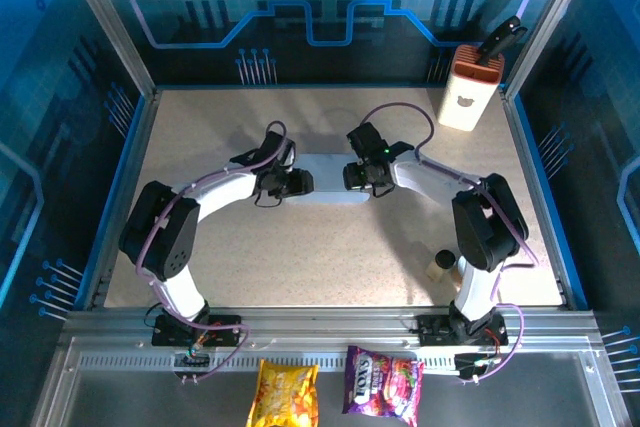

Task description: Fold the paper box

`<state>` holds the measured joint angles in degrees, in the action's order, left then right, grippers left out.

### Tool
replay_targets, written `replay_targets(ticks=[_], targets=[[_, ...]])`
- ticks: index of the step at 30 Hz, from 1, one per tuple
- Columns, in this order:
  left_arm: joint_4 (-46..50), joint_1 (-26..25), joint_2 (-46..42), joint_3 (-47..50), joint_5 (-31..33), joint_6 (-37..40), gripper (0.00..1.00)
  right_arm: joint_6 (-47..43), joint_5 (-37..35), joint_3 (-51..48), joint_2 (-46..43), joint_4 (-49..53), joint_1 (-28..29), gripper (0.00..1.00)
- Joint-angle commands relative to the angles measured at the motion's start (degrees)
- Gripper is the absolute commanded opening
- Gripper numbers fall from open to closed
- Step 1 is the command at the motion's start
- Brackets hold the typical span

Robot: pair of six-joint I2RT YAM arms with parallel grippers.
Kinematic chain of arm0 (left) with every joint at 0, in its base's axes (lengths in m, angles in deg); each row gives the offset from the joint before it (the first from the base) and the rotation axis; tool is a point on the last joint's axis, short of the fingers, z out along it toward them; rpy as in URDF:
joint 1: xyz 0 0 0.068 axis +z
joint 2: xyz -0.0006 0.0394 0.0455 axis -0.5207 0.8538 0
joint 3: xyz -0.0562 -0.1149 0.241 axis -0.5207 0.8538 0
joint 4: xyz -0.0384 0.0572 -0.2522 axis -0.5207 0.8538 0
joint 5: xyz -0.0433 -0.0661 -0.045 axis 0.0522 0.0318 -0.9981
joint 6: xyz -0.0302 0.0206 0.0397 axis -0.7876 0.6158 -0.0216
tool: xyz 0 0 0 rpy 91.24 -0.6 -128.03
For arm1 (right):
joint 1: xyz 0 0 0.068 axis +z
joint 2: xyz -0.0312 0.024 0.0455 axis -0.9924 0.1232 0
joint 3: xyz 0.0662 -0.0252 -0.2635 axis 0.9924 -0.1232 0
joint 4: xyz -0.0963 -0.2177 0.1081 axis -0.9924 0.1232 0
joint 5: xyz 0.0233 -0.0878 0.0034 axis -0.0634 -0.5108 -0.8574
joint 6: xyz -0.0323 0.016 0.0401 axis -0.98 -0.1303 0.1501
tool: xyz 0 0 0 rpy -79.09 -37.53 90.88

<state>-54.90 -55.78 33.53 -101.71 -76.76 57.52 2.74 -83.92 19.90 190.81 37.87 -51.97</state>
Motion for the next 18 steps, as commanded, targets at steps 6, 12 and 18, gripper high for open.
replay_targets(ticks=[6, 12, 18], targets=[[5.23, 2.16, -1.85, -4.30, 2.76, 2.58, 0.53, -2.75, 6.35, 1.98, 5.06, 3.62, -3.95, 0.55], [10.24, 3.17, 3.18, -7.46, 9.80, 7.80, 0.55, -3.13, 9.32, 1.49, 8.60, 2.90, -5.47, 0.51], [11.04, 4.14, 8.44, -8.08, 7.13, 7.94, 0.49, -2.94, 11.55, 0.87, 10.03, 2.13, -5.91, 0.44]])
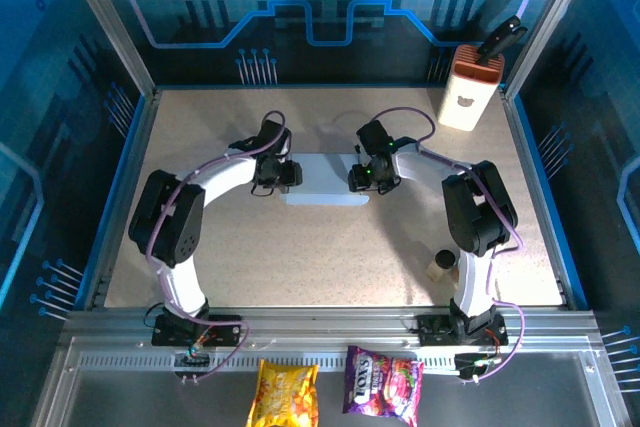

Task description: Fold the paper box

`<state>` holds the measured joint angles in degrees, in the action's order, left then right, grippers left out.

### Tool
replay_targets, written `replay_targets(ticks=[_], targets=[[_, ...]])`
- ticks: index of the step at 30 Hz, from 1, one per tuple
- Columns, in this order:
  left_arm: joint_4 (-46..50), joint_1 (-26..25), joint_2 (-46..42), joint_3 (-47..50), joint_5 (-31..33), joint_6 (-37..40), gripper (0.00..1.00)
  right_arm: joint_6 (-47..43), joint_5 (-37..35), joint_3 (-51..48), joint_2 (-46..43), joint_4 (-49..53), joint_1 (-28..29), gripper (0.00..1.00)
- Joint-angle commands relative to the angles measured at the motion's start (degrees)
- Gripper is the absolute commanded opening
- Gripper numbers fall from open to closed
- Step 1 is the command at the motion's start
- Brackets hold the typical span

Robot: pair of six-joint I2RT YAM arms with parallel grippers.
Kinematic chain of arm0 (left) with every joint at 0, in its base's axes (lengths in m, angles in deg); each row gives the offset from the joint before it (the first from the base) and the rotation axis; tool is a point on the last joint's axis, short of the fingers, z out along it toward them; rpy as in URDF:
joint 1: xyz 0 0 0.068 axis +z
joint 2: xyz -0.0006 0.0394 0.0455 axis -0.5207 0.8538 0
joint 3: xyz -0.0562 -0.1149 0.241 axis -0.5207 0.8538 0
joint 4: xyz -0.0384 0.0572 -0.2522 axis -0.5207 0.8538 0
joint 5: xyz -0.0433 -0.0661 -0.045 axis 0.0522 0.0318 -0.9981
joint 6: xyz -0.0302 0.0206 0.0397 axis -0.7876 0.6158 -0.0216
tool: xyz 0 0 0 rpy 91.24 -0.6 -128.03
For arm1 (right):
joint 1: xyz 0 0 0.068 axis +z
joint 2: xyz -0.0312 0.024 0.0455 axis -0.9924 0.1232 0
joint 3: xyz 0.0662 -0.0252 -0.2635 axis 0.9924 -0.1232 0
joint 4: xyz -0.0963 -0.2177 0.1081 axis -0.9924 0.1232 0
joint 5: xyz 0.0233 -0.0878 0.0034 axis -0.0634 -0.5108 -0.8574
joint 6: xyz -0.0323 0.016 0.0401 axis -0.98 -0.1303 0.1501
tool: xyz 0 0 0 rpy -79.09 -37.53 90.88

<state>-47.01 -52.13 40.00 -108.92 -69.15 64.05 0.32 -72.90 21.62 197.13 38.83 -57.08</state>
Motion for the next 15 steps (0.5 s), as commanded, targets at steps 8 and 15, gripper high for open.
replay_targets(ticks=[8, 15], targets=[[-0.16, 0.48, 3.59, 1.99, -8.13, -0.50, 0.23, 0.02, 4.98, -1.02, 4.10, -0.49, -0.41, 0.26], [-2.09, 0.32, -3.34, 9.59, -12.51, -4.50, 0.17, -0.27, 5.39, -0.78, 1.72, 1.50, 2.07, 0.15]])
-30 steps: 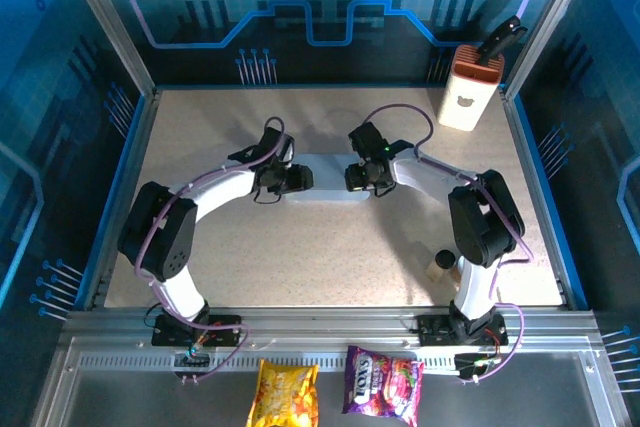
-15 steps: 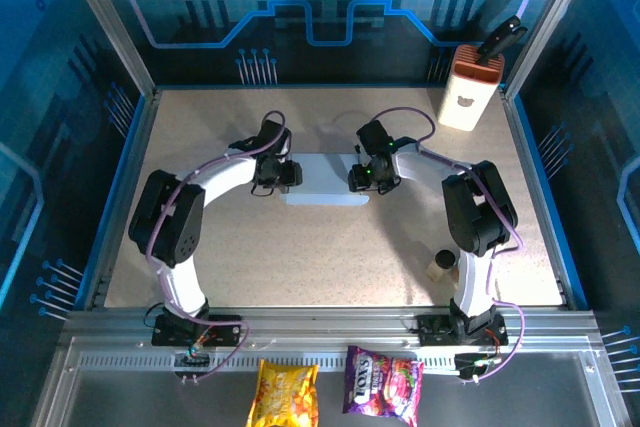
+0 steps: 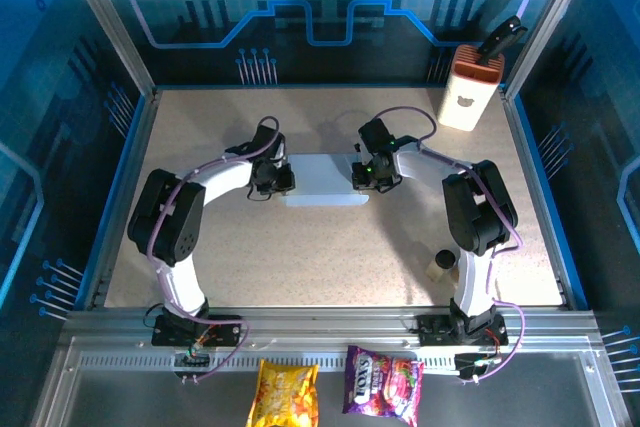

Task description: Fold the paper box

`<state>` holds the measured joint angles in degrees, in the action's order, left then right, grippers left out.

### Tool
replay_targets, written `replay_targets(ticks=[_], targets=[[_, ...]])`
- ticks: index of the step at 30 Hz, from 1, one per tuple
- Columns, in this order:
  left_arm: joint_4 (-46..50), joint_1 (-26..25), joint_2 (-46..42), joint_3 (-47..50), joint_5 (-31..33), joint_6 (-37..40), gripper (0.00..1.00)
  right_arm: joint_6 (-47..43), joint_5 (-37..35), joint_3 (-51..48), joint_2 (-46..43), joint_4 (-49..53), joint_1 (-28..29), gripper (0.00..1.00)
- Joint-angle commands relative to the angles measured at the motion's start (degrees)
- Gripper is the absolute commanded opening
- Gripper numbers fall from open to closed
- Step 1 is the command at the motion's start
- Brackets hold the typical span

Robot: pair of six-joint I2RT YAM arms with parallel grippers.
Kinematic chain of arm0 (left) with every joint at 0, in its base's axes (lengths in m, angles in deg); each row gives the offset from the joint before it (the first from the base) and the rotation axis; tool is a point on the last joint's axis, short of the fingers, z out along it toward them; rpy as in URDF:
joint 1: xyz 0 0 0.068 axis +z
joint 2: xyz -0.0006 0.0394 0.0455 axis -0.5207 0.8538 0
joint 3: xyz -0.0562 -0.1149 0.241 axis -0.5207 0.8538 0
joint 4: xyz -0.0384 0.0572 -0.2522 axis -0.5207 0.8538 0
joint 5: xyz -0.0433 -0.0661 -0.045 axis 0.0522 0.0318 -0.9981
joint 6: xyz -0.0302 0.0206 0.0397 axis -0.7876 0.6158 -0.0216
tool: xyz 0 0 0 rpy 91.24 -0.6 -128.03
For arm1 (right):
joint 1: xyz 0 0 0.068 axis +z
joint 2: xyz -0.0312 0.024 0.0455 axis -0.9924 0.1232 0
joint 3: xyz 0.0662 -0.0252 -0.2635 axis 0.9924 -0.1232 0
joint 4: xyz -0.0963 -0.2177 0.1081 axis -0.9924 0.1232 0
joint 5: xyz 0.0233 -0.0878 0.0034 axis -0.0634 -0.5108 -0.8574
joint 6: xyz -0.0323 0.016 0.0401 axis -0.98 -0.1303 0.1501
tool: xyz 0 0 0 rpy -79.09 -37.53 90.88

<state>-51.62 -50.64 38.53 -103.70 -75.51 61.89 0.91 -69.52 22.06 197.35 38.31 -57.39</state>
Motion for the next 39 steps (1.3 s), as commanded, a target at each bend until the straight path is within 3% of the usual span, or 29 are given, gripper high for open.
replay_targets(ticks=[1, 12, 16, 23, 29, 39], targets=[[2.47, -1.39, -3.60, 6.04, -6.31, -2.97, 0.17, -0.93, 2.38, -1.86, 0.65, 2.19, 2.90, 0.15], [3.25, -9.27, -18.80, 21.05, -4.19, -12.04, 0.24, -2.65, -1.75, -11.81, -6.59, 5.43, 9.03, 0.16], [4.20, -11.66, -24.43, 24.56, -4.55, -15.27, 0.31, -4.60, -4.98, -13.95, -8.60, 7.95, 10.75, 0.19], [10.66, -10.89, -30.50, 20.72, 2.82, -7.20, 0.51, -6.70, -6.42, -14.20, -7.47, 8.18, 11.07, 0.21], [10.53, -8.22, -26.24, 13.39, 1.36, 4.45, 0.59, -7.72, -6.06, -13.30, -7.71, 8.12, 11.55, 0.22], [16.58, -5.54, -4.36, -7.37, -4.09, 22.09, 0.53, -8.98, -5.11, -12.18, -7.71, 8.28, 11.75, 0.26]])
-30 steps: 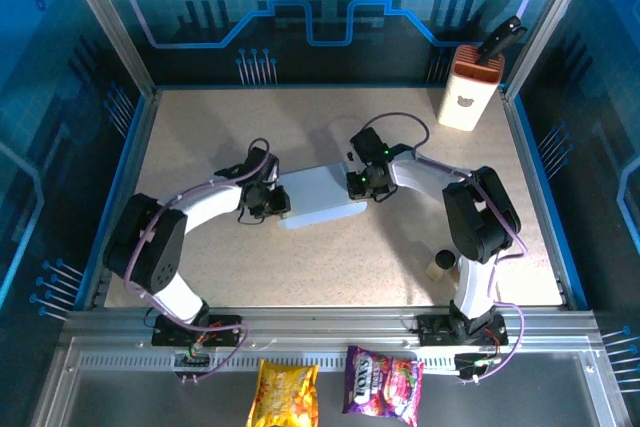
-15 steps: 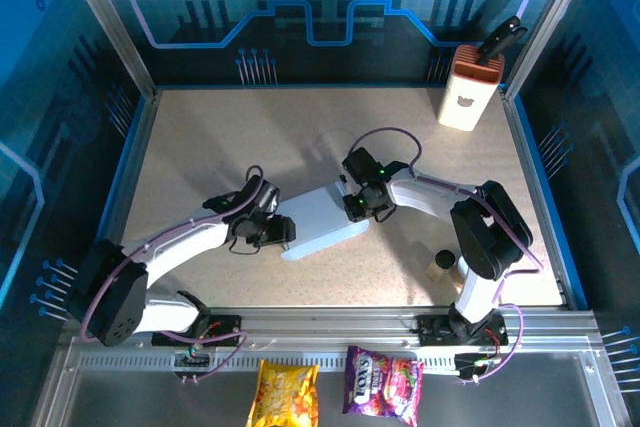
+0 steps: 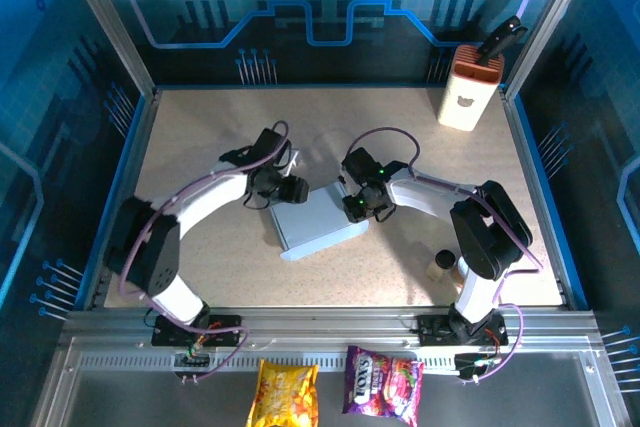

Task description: Fold the paper box

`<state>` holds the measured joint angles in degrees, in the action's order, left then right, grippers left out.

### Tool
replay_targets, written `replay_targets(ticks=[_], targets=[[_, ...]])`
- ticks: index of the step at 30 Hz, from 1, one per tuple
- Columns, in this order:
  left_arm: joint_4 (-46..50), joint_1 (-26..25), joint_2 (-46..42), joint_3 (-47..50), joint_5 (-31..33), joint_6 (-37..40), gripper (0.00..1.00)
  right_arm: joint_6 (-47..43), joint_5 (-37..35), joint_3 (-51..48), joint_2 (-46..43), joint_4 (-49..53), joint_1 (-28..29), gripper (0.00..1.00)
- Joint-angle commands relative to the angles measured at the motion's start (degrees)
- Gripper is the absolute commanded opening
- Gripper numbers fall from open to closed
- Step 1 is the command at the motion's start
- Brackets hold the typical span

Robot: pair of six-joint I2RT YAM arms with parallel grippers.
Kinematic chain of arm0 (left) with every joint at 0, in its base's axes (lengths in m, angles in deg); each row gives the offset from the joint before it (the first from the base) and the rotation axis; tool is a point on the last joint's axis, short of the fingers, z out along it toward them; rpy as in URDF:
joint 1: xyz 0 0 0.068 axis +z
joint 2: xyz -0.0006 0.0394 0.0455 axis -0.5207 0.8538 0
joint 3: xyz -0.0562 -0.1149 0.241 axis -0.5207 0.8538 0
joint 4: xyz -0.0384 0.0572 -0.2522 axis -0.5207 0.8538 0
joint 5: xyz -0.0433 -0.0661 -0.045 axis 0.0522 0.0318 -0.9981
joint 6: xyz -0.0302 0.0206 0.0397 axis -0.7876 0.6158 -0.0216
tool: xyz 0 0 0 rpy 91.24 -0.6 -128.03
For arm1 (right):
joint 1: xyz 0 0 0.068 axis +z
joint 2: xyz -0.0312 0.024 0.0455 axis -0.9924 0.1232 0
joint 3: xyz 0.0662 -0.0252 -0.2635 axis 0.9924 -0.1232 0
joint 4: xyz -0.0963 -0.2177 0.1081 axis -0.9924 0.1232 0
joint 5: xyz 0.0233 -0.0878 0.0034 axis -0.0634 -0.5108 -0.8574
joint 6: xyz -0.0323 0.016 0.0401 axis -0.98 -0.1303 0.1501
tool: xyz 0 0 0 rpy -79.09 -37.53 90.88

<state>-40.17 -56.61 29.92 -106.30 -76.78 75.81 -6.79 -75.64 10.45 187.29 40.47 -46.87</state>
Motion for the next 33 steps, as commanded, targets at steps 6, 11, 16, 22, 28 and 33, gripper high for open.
replay_targets(ticks=[6, 11, 16, 22, 28, 33], targets=[[9.02, 1.05, 12.86, -13.09, -5.23, 14.56, 0.50, -1.35, 0.47, -0.56, 2.41, 6.46, 1.21, 0.27], [10.98, 1.83, 16.30, -16.03, -5.28, 17.93, 0.44, -1.49, 0.66, -0.68, 2.51, 6.20, 1.21, 0.28], [11.15, 2.38, 18.05, -16.63, -2.39, 19.44, 0.31, -1.64, 1.28, -0.33, 2.82, 6.29, 1.21, 0.28], [11.36, 2.65, 18.80, -16.41, -4.47, 19.84, 0.32, -1.48, 1.17, 0.25, 2.82, 6.53, 1.21, 0.28], [11.53, 2.69, 19.21, -16.41, -4.69, 19.93, 0.31, -1.34, 1.16, 0.30, 2.79, 6.41, 1.30, 0.29], [11.96, 2.65, 19.99, -16.32, -5.59, 19.86, 0.33, -1.18, 0.84, 0.93, 2.43, 6.27, 1.30, 0.29]])
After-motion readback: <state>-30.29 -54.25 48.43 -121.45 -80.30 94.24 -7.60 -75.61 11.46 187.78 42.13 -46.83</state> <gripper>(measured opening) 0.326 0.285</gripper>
